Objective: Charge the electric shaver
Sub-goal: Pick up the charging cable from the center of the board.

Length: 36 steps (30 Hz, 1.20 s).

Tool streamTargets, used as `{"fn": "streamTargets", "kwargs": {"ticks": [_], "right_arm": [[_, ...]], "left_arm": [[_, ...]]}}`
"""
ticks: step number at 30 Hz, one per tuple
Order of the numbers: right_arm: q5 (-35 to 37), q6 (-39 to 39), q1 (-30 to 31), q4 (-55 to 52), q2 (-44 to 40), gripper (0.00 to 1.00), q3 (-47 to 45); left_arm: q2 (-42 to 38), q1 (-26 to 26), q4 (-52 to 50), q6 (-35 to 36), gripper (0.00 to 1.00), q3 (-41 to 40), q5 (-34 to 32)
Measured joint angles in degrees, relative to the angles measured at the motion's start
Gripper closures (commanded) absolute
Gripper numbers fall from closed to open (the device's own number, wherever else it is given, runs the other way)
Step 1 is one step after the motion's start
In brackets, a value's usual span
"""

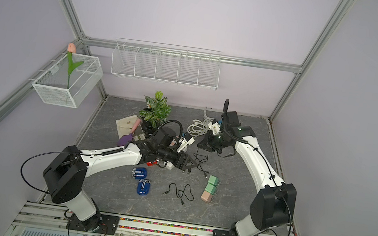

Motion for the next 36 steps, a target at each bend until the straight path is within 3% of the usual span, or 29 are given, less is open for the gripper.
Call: {"fn": "streamTargets", "kwargs": {"ticks": [4,11,20,22,26,28,31,36], "right_arm": [[-2.21,0.0,-0.24,-0.15,0.39,0.93,0.15],[-4.37,0.09,-1.07,-0.15,0.44,0.93,0.31],[-5.14,0.52,-2.14,0.09,0.74,0.93,0.76],[-5.18,0.87,-2.14,0.28,1.09,0.84,1.03],[-4.72,1.86,-2.21,0.55,1.46,0.44,1.75],[-3.52,2.34,-2.6,0.57,1.44,0.31,2.14],[-2.05,3.82,-3.67,1.95,0.61,0.24,2.12],[-0.79,9.75,-6.67,8.81,-7.63,0.26,-3.93]], "left_arm": [[0.83,-0.02,0.13,0.5,0.38,0.61,0.57],[1.73,-0.09,0.09,0.76,0.57,0.92,1.27],[1.75,-0.26,0.0,-0.92,0.95,1.03,1.14],[1.75,-0.35,0.0,-1.73,1.0,1.25,1.18],[1.73,-0.37,0.11,-4.35,1.0,2.25,1.05],[1.46,-0.28,0.5,-6.56,1.0,3.04,0.33],[1.25,-0.28,1.05,-10.91,1.0,5.05,-0.72],[1.27,0.83,4.5,-20.61,1.0,9.2,-1.97]]}}
